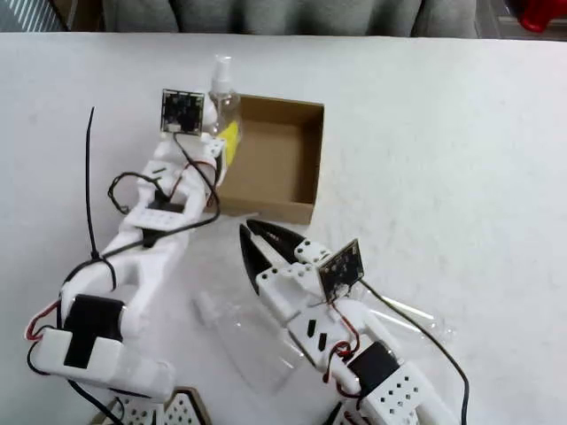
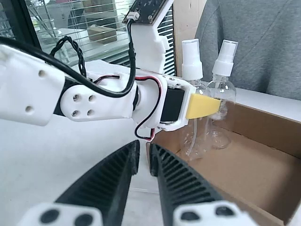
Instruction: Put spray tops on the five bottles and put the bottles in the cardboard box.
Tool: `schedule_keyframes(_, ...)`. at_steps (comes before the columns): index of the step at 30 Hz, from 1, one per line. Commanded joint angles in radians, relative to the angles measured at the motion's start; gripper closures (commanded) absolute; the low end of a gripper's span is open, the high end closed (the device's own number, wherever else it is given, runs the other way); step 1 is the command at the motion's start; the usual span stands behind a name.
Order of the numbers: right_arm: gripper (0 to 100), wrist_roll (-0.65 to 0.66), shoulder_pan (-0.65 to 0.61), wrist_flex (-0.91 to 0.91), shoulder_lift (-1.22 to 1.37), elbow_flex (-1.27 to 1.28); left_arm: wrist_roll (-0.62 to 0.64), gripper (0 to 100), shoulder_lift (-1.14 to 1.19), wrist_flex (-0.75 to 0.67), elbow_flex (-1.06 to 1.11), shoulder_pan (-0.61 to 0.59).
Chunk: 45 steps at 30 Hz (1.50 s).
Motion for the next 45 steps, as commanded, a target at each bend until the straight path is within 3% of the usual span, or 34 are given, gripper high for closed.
schedule_keyframes(1,98.1,0.011,0.004,0.007,-0.013,0.011,-0.014,98,-0.01,0.0,-0.066,0.025)
schedule_keyframes(42,98.1,0.012,0.004,0.01,-0.013,0.011,-0.021,97,0.114,-0.002,-0.114,0.027)
schedule_keyframes(45,98.1,0.012,0.004,0.01,-0.013,0.011,-0.021,93,0.114,0.0,-0.11,0.027)
